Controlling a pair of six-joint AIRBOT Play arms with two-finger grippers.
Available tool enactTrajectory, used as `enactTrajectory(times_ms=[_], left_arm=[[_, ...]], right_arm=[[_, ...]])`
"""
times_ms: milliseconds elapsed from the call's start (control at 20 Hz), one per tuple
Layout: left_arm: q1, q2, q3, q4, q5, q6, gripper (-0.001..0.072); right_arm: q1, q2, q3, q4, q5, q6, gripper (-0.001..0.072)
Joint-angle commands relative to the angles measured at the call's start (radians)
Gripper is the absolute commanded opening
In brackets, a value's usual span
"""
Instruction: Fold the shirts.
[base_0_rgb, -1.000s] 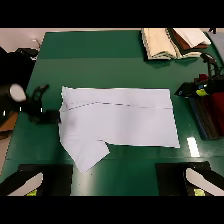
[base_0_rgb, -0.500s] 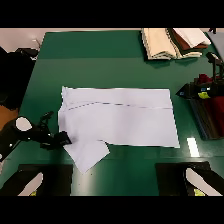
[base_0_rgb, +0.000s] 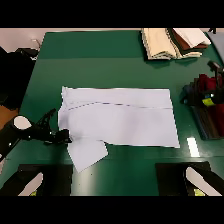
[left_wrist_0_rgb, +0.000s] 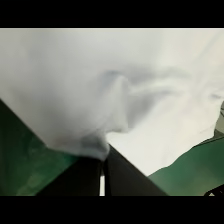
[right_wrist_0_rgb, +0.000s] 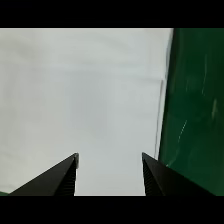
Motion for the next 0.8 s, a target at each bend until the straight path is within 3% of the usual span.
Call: enactTrajectory(times_ms=[0, 50, 100, 250, 450, 550, 700, 750], left_arm=[[0.001, 0.001, 0.075, 0.021, -0.041, 0.030, 0.0027], [0.001, 0.001, 0.087, 0.021, -0.039, 0.032, 0.0027], [0.001, 0.001, 0.094, 0.021, -0.034, 0.045, 0.0027], [0.001, 0.001, 0.094, 0.022, -0.026, 0.051, 0.0027], [0.001, 0.001, 0.094, 0.024, -0.026, 0.055, 0.0028], [0.001, 0.001, 0.094, 0.034, -0.036, 0.055, 0.0028], [0.001, 0.001, 0.095, 0.071, -0.103, 0.056, 0.0026], [0.001, 0.003, 0.095, 0.084, -0.112, 0.056, 0.0025]], right_arm=[[-0.157, 0.023, -0.168, -0.044, 0.093, -0.020, 0.0470], [-0.216, 0.027, -0.244, -0.071, 0.094, -0.021, 0.0553], [-0.271, 0.024, -0.310, -0.077, 0.095, -0.021, 0.0574], [-0.360, -0.032, -0.455, -0.074, 0.087, -0.029, 0.0571], [-0.261, -0.101, -0.512, -0.035, 0.040, -0.029, 0.0500], [-0.170, -0.101, -0.508, -0.014, 0.019, -0.029, 0.0401], [-0.055, -0.021, -0.506, -0.025, -0.018, -0.029, 0.0138], [-0.036, 0.020, -0.504, -0.027, -0.022, -0.029, 0.0117]])
